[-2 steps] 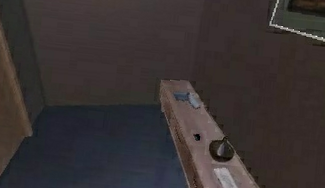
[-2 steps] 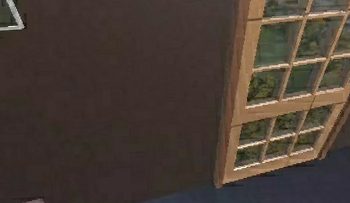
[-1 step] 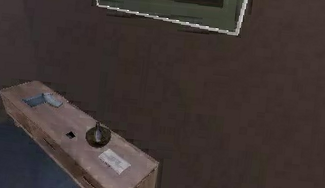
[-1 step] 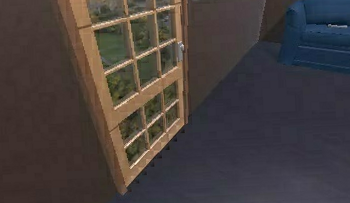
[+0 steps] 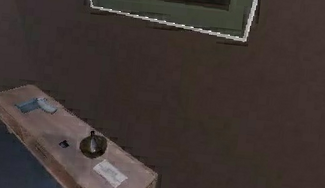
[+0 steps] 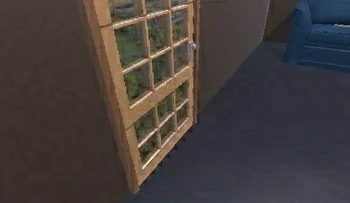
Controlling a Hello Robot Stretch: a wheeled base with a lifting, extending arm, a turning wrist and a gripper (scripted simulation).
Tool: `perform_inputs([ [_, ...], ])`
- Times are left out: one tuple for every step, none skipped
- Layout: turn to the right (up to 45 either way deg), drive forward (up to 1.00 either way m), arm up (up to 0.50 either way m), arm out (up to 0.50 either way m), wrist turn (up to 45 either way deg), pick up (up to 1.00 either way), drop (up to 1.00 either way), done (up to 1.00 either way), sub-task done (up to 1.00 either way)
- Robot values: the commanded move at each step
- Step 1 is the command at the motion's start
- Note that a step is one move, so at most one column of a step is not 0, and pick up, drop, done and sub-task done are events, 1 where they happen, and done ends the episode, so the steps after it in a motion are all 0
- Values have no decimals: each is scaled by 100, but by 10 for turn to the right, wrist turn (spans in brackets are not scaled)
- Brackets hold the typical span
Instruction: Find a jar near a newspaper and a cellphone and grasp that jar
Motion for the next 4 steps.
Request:
perform_inputs([
  [-450, 0, 0, 0, 0, 0, 0, 0, 0],
  [-450, 0, 0, 0, 0, 0, 0, 0, 0],
  [-90, 0, 0, 0, 0, 0, 0, 0, 0],
  [0, 20, 0, 0, 0, 0, 0, 0, 0],
])
